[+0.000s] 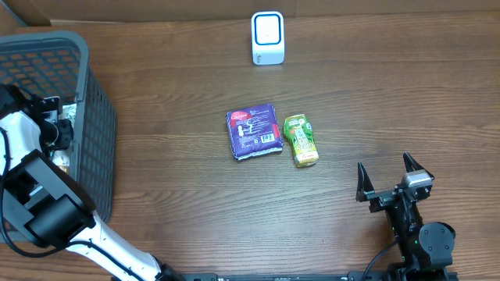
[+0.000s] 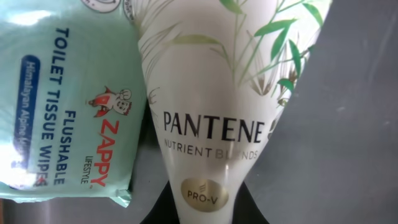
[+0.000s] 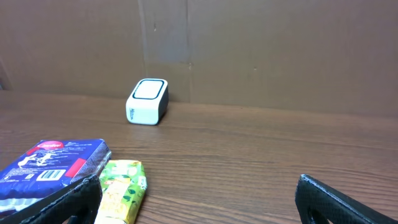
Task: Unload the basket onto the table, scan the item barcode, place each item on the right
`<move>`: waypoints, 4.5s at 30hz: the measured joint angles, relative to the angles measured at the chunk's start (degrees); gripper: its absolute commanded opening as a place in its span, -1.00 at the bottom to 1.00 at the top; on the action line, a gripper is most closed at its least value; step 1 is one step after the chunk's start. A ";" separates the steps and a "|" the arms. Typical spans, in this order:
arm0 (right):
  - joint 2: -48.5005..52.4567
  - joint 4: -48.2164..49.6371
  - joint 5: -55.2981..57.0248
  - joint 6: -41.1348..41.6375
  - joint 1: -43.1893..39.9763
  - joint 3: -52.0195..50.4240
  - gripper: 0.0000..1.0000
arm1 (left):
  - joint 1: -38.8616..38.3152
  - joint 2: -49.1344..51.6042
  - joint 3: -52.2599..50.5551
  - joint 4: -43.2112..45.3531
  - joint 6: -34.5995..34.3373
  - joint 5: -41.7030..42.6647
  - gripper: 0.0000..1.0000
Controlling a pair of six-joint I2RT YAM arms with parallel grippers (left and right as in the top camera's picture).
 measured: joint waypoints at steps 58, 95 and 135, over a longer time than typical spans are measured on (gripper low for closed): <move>0.00 0.02 0.00 -0.02 0.00 0.00 1.00 | -29.49 -19.23 28.87 -50.80 -8.11 53.22 -0.91; 0.00 0.00 0.02 0.00 0.00 0.00 1.00 | -39.54 -19.08 -18.34 -4.44 -29.03 34.12 -0.91; 0.00 0.02 0.00 -0.02 0.00 0.00 1.00 | -24.79 -21.18 48.37 -39.74 -33.24 13.42 0.63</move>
